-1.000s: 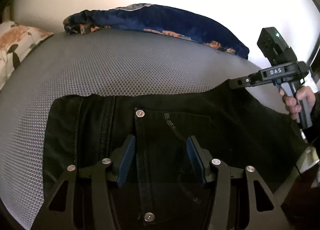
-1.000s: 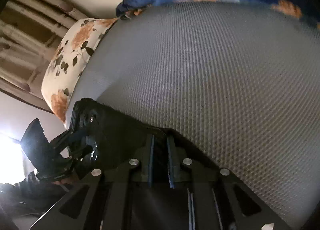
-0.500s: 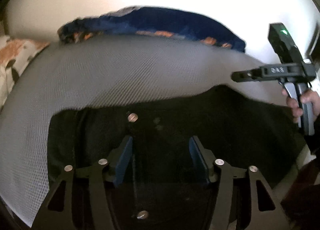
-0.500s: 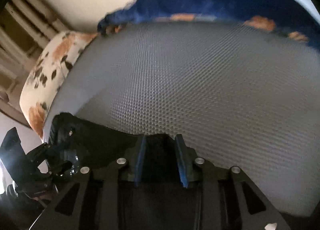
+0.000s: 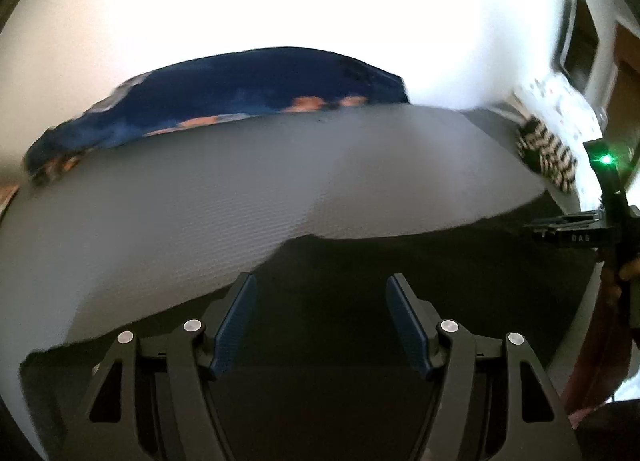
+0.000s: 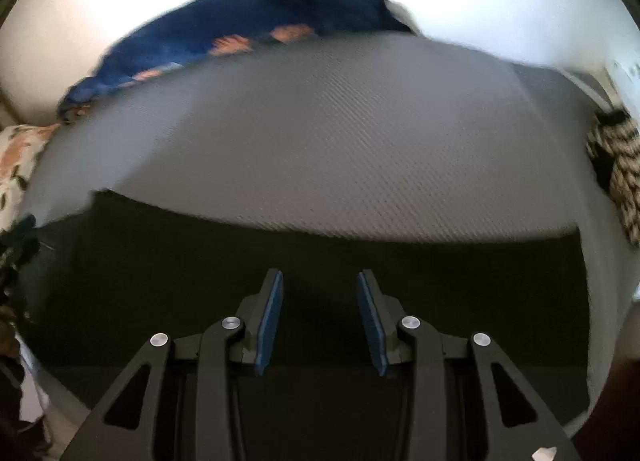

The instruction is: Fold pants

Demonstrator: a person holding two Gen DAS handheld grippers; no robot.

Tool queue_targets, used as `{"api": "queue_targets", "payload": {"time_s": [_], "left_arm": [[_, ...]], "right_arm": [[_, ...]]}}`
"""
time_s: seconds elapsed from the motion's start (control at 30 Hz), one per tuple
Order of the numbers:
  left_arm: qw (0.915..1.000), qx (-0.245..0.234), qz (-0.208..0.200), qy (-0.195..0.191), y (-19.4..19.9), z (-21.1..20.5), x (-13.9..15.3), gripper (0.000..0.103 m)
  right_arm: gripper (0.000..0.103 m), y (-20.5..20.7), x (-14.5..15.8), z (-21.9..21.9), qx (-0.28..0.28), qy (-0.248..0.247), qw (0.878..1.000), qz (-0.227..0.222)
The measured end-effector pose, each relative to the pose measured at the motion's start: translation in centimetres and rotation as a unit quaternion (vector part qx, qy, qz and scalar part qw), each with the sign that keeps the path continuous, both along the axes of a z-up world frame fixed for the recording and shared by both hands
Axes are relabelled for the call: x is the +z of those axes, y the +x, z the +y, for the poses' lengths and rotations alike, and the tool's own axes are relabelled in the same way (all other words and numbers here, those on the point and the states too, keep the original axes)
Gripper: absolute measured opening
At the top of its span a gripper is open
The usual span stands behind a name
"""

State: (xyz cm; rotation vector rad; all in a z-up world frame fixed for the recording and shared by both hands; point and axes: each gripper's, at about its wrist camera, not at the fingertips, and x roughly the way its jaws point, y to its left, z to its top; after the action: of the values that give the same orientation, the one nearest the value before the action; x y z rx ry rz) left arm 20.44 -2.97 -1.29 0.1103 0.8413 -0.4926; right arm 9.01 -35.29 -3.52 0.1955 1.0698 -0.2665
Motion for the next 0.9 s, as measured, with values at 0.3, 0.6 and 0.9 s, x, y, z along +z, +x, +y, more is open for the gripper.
{"api": "queue_targets", "payload": {"time_s": [0.3, 0.6, 0.9], "left_arm": [[0.9984, -0.009, 0.041, 0.037, 3.1, -4.2, -4.5, 0.067], [0.9975, -0.020, 0.034, 0.059, 2.5, -4.9, -5.6, 0.069], [0.9970, 0.012, 0.055, 0.053, 1.0, -4.0, -4.3, 0.069]], "right_arm": [[0.038, 1.8, -2.4, -0.5, -0.017, -0.065, 0.997, -0.026], [0.042, 3.4, -2.4, -1.7, -0.026, -0.048, 0.998, -0.039], [0.046, 3.4, -2.0, -1.7, -0.030, -0.036, 0.998, -0.033]]}}
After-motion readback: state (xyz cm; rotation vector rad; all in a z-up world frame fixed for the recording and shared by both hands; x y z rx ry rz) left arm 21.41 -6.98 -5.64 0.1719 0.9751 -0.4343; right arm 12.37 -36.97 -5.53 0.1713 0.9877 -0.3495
